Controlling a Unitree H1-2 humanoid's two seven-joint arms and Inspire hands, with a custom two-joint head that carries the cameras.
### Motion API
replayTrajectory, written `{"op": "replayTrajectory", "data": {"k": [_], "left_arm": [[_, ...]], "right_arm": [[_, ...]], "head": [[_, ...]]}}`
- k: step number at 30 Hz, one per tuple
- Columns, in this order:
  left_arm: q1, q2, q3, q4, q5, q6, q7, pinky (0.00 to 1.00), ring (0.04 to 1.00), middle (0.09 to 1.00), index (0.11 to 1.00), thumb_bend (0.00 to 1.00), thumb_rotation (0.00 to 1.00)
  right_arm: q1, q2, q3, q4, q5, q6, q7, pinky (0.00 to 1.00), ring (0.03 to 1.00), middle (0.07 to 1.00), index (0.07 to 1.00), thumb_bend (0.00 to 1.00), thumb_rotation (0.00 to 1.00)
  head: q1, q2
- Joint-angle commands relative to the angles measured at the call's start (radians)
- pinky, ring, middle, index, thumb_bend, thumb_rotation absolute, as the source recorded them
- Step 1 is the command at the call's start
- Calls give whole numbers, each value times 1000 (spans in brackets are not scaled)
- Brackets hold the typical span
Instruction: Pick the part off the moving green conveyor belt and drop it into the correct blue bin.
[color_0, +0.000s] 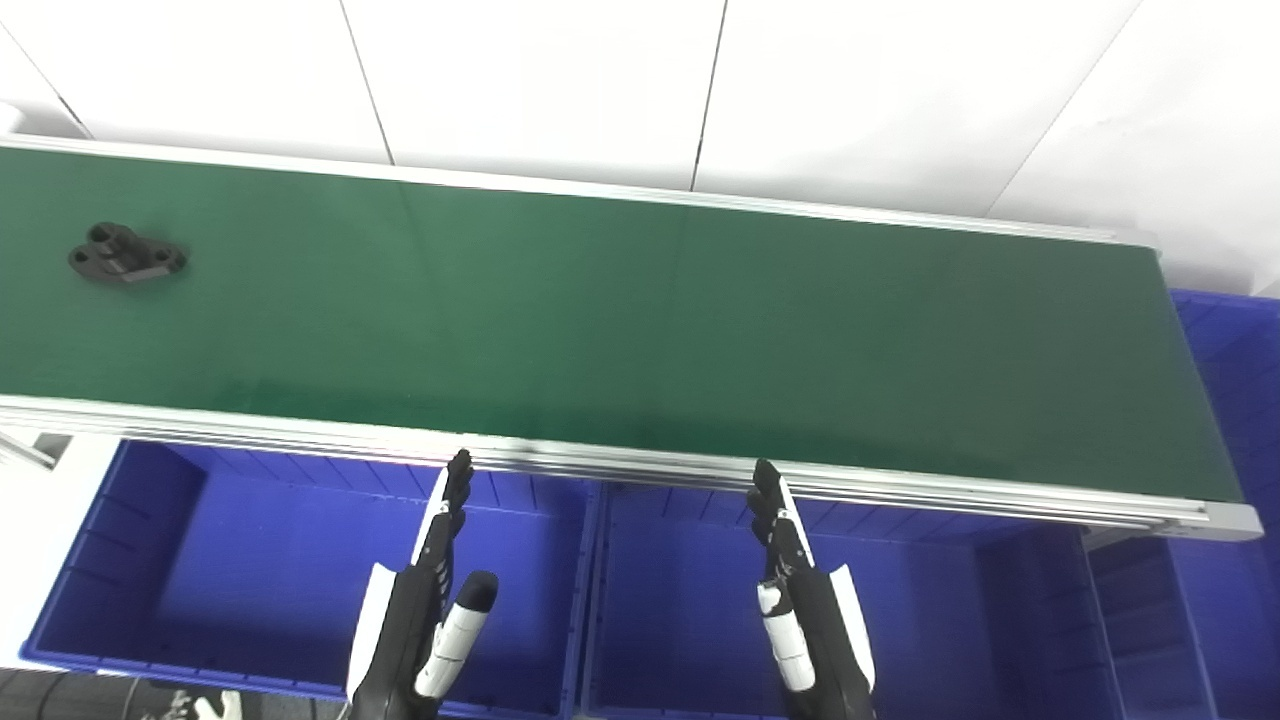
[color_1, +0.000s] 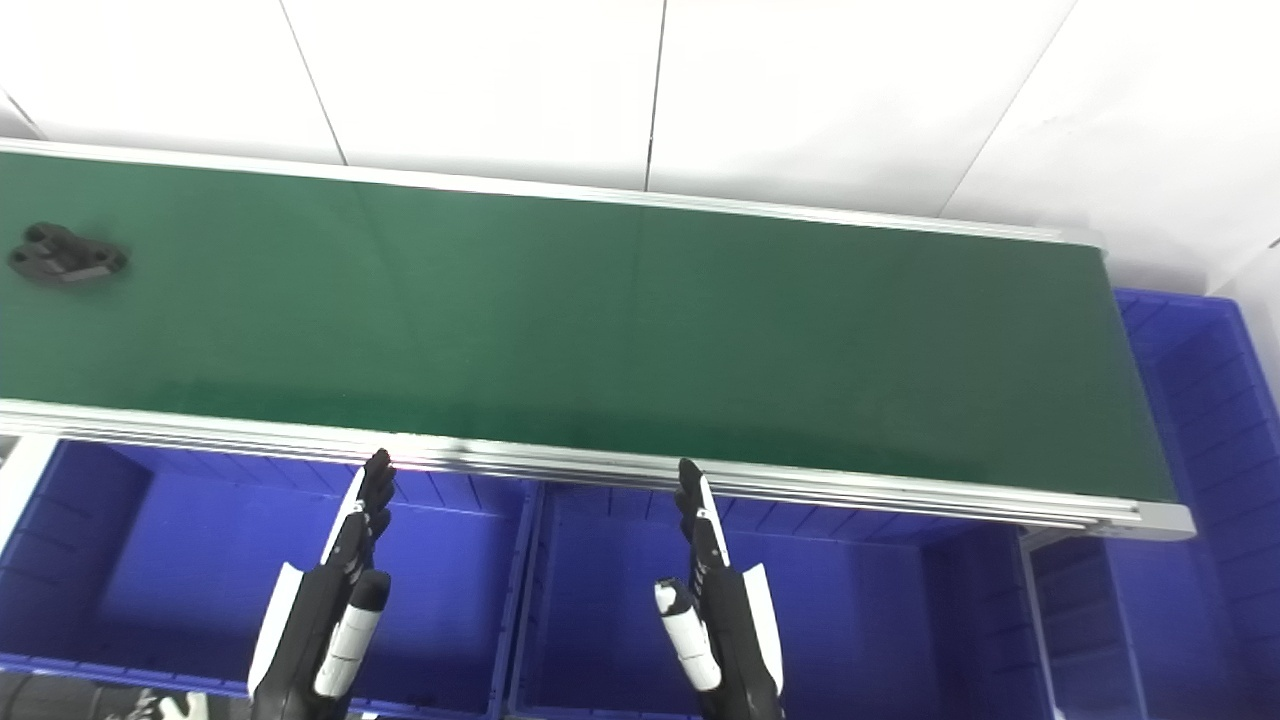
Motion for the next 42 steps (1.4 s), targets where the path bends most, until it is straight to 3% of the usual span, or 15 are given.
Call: {"op": "replayTrajectory", "data": {"k": [1,9,42], "left_arm": [[0,1,-5,-12,-5,-36,2,1000,1000,1000,1000,796,995],[-3,10,-10,-11,-17,-43,-5,1000,1000,1000,1000,772,999],[-40,21,-7,24,-53,-58,-19,1000,1000,1000,1000,759,988]], "right_arm": [[14,18,6,-23,0,-36,-7,1000,983,1000,1000,831,1000],[59,43,-3,-18,1,-99,-54,998,973,1000,1000,808,1000],[73,46,4,-12,7,-92,-57,1000,975,1000,1000,811,1000]], "head": [[1,-1],[-7,0],[-44,-10]]}}
